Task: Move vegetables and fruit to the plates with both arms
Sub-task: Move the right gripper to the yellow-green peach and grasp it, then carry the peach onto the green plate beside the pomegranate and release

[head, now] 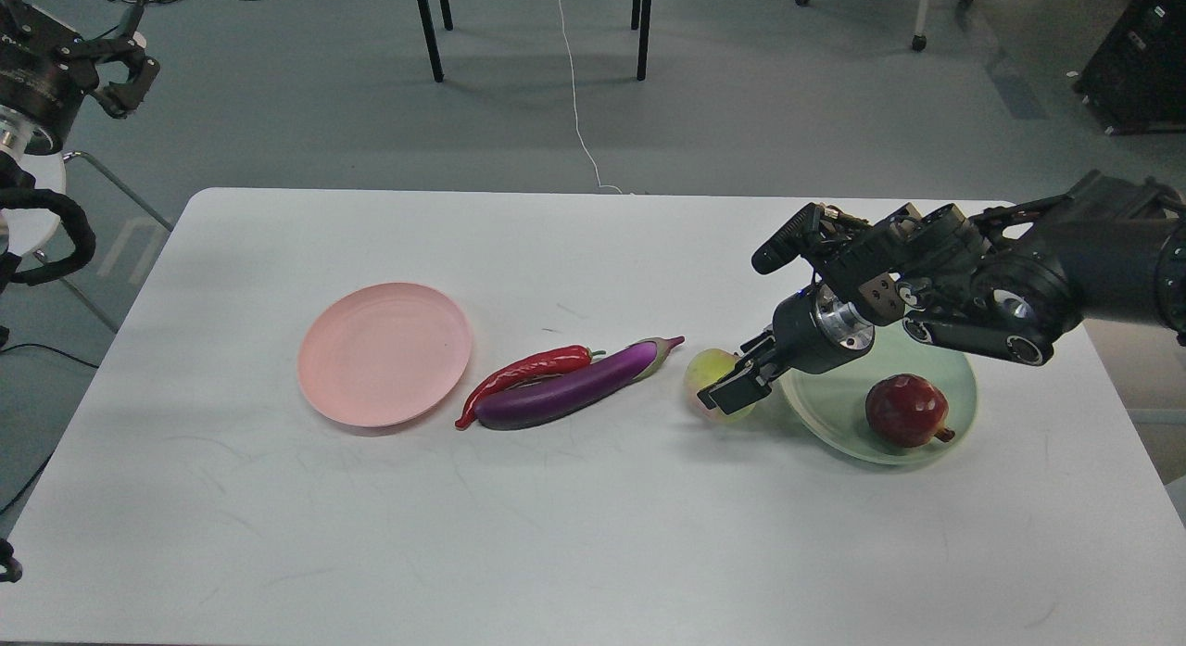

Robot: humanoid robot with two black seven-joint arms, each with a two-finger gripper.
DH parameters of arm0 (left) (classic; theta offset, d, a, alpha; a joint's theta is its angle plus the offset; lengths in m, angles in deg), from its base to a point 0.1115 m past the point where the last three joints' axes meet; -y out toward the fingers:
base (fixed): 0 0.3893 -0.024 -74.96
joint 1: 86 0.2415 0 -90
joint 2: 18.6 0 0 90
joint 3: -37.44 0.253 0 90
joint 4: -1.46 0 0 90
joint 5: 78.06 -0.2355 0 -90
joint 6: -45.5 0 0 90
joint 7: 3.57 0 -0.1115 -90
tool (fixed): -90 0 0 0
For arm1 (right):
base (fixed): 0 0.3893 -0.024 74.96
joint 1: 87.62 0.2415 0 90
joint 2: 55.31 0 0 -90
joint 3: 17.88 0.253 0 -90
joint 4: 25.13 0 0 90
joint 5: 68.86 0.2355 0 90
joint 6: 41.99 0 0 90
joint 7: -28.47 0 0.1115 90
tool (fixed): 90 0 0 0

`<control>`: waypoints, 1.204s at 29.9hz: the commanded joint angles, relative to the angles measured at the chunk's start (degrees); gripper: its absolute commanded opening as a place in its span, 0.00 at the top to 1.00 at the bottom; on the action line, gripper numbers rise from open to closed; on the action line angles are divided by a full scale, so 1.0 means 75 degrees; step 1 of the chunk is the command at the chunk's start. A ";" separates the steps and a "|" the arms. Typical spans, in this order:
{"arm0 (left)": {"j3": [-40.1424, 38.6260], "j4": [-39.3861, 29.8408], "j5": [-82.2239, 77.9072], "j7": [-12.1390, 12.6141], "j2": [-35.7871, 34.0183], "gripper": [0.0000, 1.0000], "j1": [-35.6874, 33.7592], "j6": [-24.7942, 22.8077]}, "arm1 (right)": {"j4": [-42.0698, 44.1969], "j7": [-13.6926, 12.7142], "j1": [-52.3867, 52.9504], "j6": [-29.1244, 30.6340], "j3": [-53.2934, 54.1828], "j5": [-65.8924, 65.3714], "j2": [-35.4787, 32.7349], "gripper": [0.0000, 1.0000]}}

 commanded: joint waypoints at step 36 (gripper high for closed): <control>-0.0011 0.0004 0.0001 0.0000 -0.0064 0.02 0.0000 0.0000 | -0.0769 0.0000 0.0587 0.0000 -0.0386 -0.0761 -0.2827 0.43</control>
